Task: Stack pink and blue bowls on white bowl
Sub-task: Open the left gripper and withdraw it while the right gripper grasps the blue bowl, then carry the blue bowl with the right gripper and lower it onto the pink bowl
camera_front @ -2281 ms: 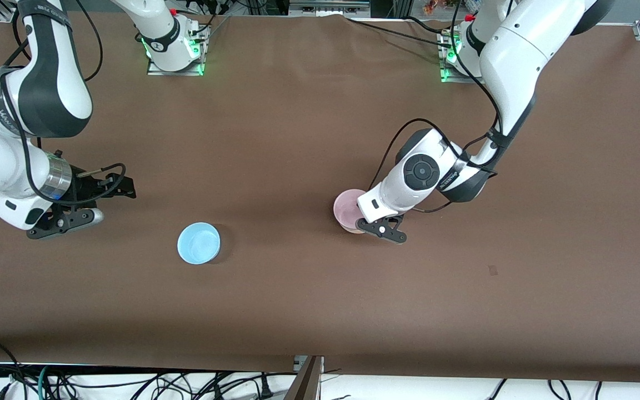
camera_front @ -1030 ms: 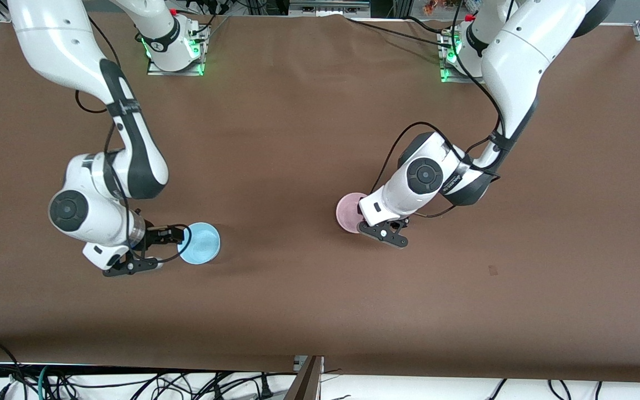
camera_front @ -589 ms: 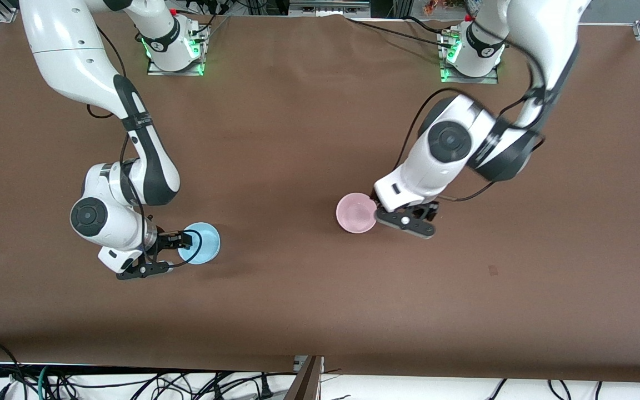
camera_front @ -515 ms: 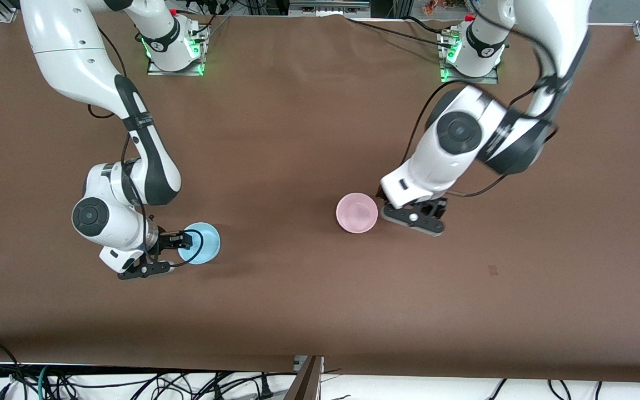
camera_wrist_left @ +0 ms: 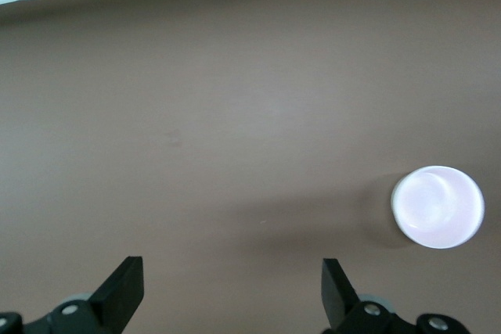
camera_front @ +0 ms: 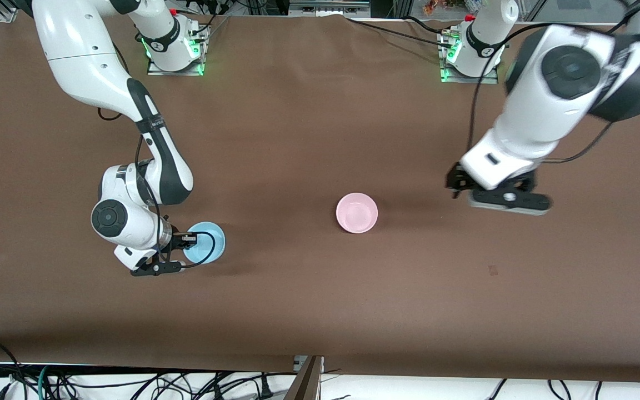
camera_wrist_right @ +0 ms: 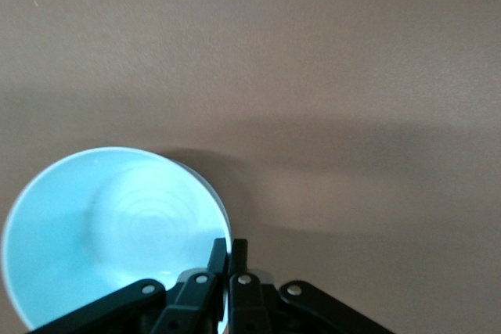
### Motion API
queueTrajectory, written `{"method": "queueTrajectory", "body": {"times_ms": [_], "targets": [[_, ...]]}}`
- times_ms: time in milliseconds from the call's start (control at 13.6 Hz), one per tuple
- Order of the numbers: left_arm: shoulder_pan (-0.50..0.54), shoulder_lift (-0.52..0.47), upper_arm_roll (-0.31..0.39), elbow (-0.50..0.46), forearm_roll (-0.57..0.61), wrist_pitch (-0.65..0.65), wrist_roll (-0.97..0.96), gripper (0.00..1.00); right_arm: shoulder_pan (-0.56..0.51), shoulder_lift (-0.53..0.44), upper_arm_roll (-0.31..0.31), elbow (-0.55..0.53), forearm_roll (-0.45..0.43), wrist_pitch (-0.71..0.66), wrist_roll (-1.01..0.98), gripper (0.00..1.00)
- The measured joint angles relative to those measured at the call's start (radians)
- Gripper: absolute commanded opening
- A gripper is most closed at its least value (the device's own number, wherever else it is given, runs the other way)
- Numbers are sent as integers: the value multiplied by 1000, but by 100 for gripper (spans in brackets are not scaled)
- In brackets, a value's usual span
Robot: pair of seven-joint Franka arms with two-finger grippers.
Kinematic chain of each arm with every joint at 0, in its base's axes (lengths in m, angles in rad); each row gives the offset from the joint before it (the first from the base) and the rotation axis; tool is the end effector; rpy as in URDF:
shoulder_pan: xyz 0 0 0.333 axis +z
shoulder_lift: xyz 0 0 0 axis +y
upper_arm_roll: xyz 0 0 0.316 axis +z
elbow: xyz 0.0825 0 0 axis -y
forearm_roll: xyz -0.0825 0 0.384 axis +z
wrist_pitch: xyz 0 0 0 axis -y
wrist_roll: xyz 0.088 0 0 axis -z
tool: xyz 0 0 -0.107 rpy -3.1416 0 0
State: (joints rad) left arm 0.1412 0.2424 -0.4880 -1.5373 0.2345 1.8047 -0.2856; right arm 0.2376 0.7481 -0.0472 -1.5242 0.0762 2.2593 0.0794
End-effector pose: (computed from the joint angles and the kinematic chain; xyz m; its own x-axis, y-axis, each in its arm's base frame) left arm 0.6132 -0.1686 0.5325 0.9917 -0.0980 0.0829 -0.0897 -0.9911 -0.0982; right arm 0.6945 0.1412 0.2160 0.9971 0.0747 -0.0143 0.0743 -0.9969 -0.0251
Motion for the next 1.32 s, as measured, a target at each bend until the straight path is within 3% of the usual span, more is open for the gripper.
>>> {"method": "queueTrajectory", "body": {"times_ms": [221, 442, 515, 662, 883, 1104, 1325], "targets": [[30, -16, -1, 81, 0, -223, 18, 100, 0, -1, 0, 5, 34, 18, 85, 0], [44, -16, 9, 118, -39, -282, 71, 100, 4, -6, 13, 18, 53, 23, 184, 0], [44, -17, 44, 118, -77, -285, 86, 100, 8, -12, 28, 23, 70, 25, 229, 0], [16, -24, 183, 108, -205, -281, 175, 100, 17, -37, 70, 34, 107, 24, 309, 0], [-96, -87, 364, 4, -279, -191, 237, 100, 25, -101, 162, 37, 120, -23, 463, 0], [-152, -231, 396, -188, -267, -64, 237, 100, 40, -137, 284, 41, 120, -21, 638, 0], [-175, -348, 404, -317, -208, -25, 254, 100, 149, -114, 314, 42, 120, 136, 737, 0]]}}
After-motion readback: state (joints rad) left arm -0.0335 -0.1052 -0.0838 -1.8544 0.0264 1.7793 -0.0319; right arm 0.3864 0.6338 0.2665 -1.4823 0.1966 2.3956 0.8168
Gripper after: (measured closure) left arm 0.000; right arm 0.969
